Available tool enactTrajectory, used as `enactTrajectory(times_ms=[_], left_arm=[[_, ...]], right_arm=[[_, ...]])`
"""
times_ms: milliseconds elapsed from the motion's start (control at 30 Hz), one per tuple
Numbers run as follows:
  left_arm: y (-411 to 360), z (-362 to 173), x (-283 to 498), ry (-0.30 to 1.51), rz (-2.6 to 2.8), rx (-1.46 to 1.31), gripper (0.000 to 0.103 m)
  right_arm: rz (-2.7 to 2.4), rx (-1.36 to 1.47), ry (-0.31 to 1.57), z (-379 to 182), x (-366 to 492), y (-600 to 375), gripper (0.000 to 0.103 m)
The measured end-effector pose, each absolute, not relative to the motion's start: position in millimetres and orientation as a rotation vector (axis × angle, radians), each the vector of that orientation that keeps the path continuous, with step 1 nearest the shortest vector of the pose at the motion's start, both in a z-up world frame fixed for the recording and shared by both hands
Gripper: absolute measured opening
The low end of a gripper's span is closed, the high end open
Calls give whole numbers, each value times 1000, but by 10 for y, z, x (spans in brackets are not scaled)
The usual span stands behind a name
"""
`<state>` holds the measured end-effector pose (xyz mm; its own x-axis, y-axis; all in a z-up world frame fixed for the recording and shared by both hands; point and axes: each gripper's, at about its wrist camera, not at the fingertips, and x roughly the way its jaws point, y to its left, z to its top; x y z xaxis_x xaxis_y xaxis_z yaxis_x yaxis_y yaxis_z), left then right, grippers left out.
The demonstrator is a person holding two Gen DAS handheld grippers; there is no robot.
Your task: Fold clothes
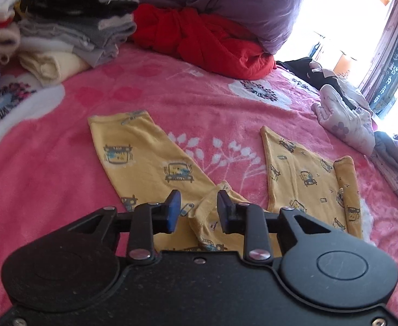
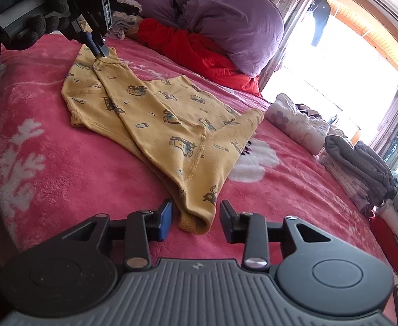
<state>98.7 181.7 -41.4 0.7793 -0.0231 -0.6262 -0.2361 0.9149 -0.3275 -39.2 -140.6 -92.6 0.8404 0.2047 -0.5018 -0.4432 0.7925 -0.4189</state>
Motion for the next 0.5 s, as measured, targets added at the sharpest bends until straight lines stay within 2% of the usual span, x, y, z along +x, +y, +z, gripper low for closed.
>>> enactTrajectory(times_ms=[133, 267, 367, 500], left_arm=[[1737, -320, 937, 615, 108, -351, 27], [1652, -324, 956, 652, 91, -329, 34], [1782, -432, 955, 724, 140, -414, 42], [1980, -575, 936, 760, 155, -606, 45]], right_arm=[[358, -531, 433, -868, -443, -1475, 44], [356, -519, 438, -873, -400, -1481, 44], [364, -515, 450, -890, -369, -1459, 44], [369, -498, 459, -902, -326, -1440, 44]])
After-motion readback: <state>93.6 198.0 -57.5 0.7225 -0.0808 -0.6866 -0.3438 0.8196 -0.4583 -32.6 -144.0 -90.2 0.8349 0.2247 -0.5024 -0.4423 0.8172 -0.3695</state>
